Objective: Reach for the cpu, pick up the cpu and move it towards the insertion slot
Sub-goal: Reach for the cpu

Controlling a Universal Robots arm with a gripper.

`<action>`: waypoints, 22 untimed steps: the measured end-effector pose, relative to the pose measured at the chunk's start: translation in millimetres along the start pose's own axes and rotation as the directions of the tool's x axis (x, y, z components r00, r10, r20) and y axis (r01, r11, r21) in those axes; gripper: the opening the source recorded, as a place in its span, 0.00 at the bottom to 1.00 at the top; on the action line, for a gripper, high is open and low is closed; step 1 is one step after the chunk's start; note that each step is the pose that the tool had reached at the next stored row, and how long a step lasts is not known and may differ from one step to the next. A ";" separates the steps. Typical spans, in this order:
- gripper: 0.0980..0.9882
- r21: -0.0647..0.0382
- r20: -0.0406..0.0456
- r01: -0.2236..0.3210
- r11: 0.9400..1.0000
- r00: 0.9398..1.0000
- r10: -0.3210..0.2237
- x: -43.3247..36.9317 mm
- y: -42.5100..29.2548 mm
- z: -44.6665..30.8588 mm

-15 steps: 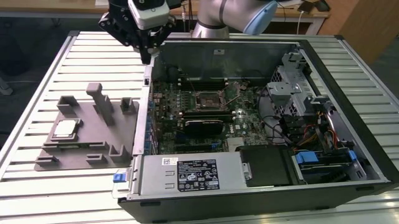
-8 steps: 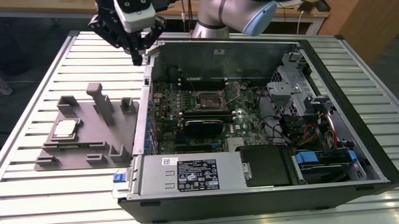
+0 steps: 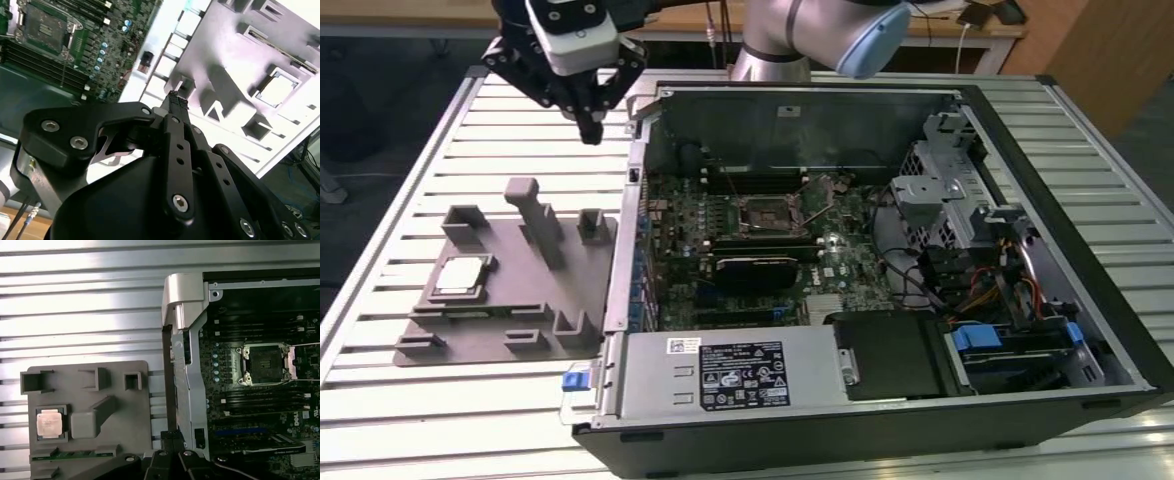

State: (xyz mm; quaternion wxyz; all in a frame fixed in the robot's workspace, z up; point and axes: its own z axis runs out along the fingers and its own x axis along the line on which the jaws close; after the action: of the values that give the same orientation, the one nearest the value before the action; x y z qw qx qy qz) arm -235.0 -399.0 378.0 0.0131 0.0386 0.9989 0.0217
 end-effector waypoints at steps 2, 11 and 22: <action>0.01 0.000 0.000 0.000 1.000 1.000 0.000 5.2 -0.5 1.3; 0.01 0.000 0.000 0.000 1.000 1.000 0.000 28.1 -2.5 6.7; 0.01 0.000 0.000 -0.001 1.000 1.000 0.001 57.0 -5.0 13.4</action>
State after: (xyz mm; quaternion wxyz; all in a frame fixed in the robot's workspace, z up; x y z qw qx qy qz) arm -291.9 -398.9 363.0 0.0131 0.0389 0.9989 0.0217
